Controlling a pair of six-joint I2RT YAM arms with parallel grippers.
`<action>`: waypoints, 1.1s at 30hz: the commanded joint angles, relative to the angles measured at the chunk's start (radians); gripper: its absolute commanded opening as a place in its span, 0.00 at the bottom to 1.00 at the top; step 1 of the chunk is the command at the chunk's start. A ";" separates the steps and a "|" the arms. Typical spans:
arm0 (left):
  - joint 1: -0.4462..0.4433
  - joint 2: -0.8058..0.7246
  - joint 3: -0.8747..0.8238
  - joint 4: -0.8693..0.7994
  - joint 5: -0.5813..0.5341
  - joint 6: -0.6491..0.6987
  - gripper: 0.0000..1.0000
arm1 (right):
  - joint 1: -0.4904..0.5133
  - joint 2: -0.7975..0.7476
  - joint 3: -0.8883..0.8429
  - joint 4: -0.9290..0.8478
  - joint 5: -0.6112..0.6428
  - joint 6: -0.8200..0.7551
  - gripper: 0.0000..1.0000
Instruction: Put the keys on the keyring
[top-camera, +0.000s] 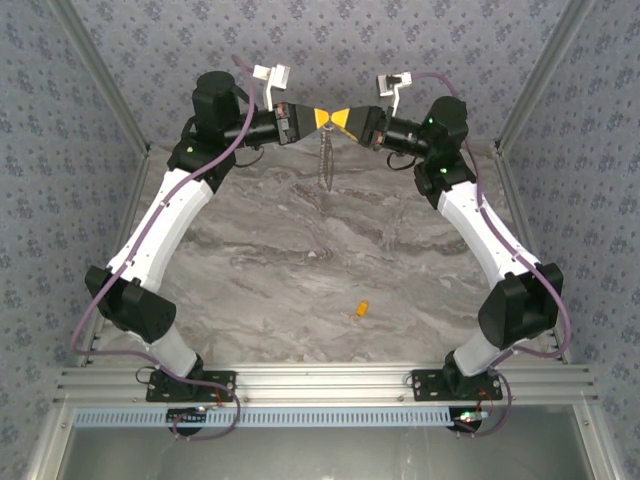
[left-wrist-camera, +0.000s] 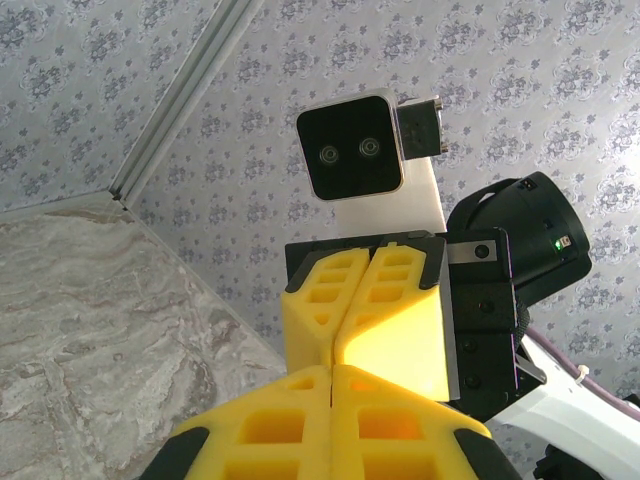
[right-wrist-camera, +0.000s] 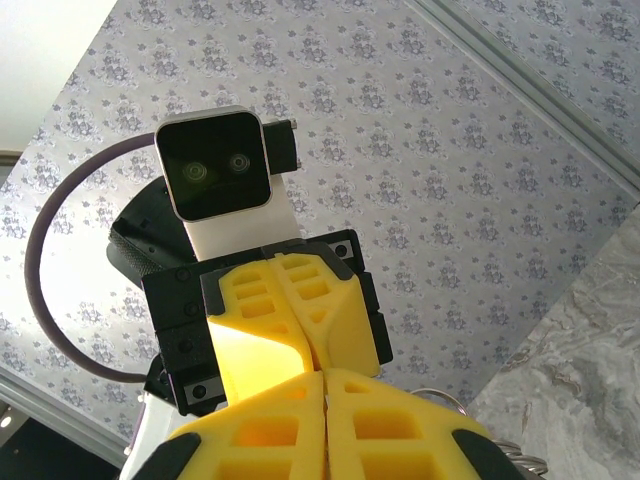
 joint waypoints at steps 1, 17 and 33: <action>-0.012 0.007 0.041 0.055 0.018 -0.008 0.00 | 0.019 0.016 0.037 0.027 -0.034 0.013 0.09; -0.018 0.006 0.040 0.047 0.013 -0.007 0.00 | 0.031 0.023 0.049 -0.022 -0.021 -0.019 0.00; -0.020 -0.058 -0.095 0.180 -0.092 -0.082 0.00 | -0.003 0.015 -0.018 0.096 0.002 0.075 0.19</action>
